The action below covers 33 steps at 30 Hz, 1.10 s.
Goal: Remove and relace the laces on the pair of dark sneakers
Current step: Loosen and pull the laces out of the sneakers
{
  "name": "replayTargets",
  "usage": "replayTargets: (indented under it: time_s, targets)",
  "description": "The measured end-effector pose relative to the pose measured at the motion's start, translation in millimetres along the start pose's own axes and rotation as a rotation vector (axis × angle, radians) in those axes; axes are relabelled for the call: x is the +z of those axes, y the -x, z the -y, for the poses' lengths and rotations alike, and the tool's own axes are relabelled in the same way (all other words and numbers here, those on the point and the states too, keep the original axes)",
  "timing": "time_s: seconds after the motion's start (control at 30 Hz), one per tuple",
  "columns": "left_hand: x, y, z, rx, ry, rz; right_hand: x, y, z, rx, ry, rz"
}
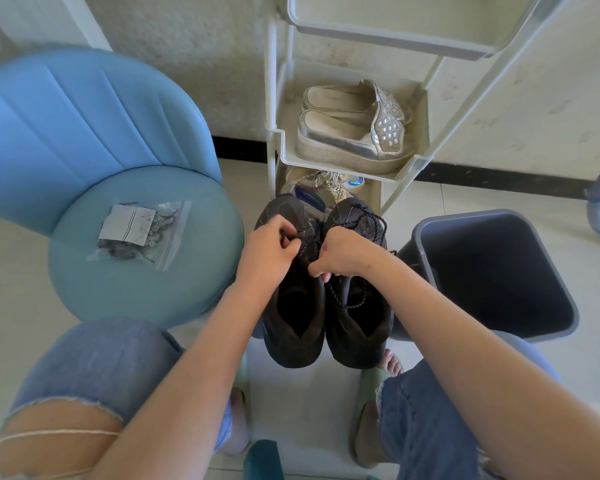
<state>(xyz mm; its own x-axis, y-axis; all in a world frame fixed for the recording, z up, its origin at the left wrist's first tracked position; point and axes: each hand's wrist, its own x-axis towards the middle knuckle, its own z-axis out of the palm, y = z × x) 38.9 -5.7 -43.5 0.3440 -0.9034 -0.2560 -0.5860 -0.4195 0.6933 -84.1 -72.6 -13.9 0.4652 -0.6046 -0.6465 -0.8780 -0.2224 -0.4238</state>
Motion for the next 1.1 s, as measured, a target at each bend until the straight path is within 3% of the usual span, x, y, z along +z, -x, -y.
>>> replayTargets:
  time_s: [0.07,0.2,0.33,0.4,0.47,0.53,0.6,0.67,0.73,0.87,1.1]
  targets:
    - [-1.9,-0.9,1.6,0.079,-0.158,0.073,0.4,-0.2,0.0,-0.006,0.002,-0.003]
    - [-10.0,-2.7,0.0,0.062,-0.136,0.167,0.2,-0.1,-0.2,-0.007,0.006,0.004]
    - [-5.1,-0.9,-0.8,0.092,-0.195,0.06,0.4,0.9,0.3,-0.012,0.017,-0.001]
    - [-2.0,2.5,1.8,0.058,-0.037,-0.118,0.6,1.0,-0.9,-0.01,0.014,-0.014]
    - [-6.4,1.1,4.6,-0.141,0.273,-0.326,0.7,0.8,-1.2,-0.009,0.015,-0.008]
    - [-16.3,-3.4,4.2,-0.353,0.581,-0.423,0.6,1.7,-0.3,-0.011,0.073,-0.001]
    - [-20.2,-7.7,2.9,-0.309,0.627,-0.373,-0.2,1.9,0.3,-0.016,0.15,-0.026]
    - [-16.5,-5.3,-0.6,-0.079,0.367,-0.227,-0.9,1.6,0.5,-0.026,0.176,-0.033]
    - [-6.2,-4.5,3.1,0.045,0.149,-0.097,-0.6,1.7,1.0,-0.03,0.189,-0.024]
    - [0.5,-2.5,4.9,0.055,0.1,0.123,0.6,0.4,3.1,-0.041,0.213,-0.037]
    - [6.5,-4.9,2.5,-0.037,-0.046,0.144,2.6,-0.7,1.7,-0.071,0.229,-0.048]
